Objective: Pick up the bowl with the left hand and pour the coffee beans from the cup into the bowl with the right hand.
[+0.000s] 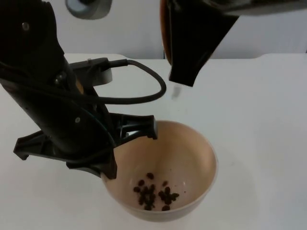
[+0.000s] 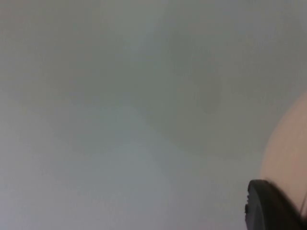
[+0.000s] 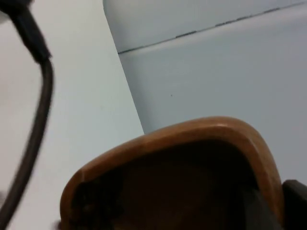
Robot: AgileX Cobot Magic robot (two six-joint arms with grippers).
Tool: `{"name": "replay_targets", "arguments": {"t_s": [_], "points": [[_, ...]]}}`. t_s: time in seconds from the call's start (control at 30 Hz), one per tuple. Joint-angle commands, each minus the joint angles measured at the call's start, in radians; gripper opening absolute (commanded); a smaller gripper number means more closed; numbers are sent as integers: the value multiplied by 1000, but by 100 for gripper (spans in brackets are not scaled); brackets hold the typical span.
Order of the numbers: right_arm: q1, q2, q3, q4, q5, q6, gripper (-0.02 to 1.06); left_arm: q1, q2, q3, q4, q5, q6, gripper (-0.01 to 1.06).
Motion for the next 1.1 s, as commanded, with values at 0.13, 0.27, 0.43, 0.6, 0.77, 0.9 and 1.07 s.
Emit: {"name": "replay_targets", "arguments": {"t_s": [0.13, 0.27, 0.43, 0.6, 0.77, 0.9, 1.07], "points": [[19, -2, -3, -19, 4, -27, 0, -6, -5, 1, -12, -4, 0, 0], [19, -2, -3, -32, 4, -33, 0, -6, -5, 1, -12, -4, 0, 0], [19, -2, -3, -32, 4, -33, 0, -6, -5, 1, -12, -4, 0, 0], [19, -2, -3, -29, 4, -20, 0, -6, -5, 1, -12, -4, 0, 0], [17, -2, -3, 7, 4, 20, 0, -6, -5, 1, -12, 0, 0, 0], [8, -2, -3, 35, 4, 65, 0, -6, -5, 1, -10, -1, 0, 0], [-11, -2, -3, 69, 4, 100, 0, -6, -5, 1, -10, 1, 0, 0]]}}
